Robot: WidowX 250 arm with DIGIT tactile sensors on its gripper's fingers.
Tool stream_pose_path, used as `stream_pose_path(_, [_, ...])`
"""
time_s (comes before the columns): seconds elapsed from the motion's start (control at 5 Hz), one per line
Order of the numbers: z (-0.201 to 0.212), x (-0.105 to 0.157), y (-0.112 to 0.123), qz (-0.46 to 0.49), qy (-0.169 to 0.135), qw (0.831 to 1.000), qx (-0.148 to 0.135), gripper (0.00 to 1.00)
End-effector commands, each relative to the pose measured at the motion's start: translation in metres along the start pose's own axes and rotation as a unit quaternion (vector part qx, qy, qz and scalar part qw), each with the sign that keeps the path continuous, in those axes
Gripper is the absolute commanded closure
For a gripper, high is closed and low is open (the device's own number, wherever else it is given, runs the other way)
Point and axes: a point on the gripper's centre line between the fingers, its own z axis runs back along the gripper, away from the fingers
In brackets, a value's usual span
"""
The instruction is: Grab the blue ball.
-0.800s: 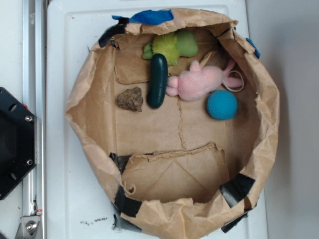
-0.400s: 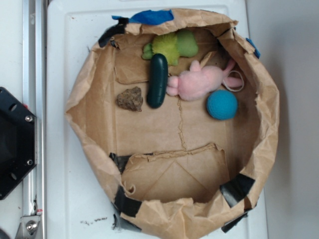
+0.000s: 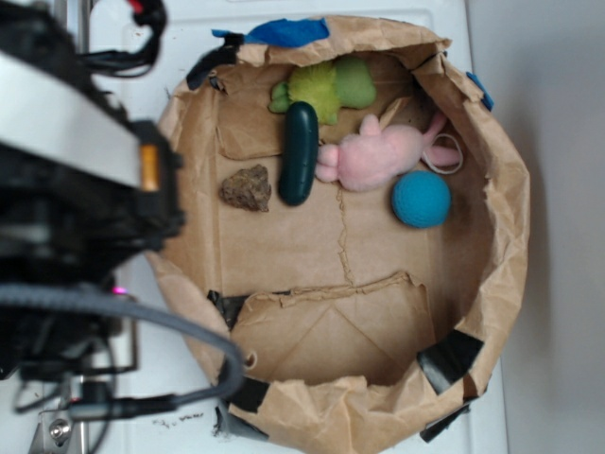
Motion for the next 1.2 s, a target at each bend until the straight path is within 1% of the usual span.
stream_pose_path(0.0, [0.000, 0.043, 0.006, -0.028, -0.053, 0.998, -0.011, 0.00])
stream_pose_path(0.2, [-0.009, 0.059, 0.006, -0.034, -0.068, 0.996, -0.036, 0.00])
stream_pose_path(0.4, [-0.020, 0.079, 0.009, -0.046, -0.090, 0.994, -0.049, 0.00])
stream_pose_path(0.6, [-0.038, 0.091, 0.008, -0.069, -0.094, 0.992, -0.043, 0.00])
stream_pose_path(0.8, [-0.053, 0.099, 0.016, -0.068, -0.103, 0.992, -0.039, 0.00])
stream_pose_path(1.0, [-0.073, 0.100, 0.016, -0.082, -0.105, 0.990, -0.035, 0.00])
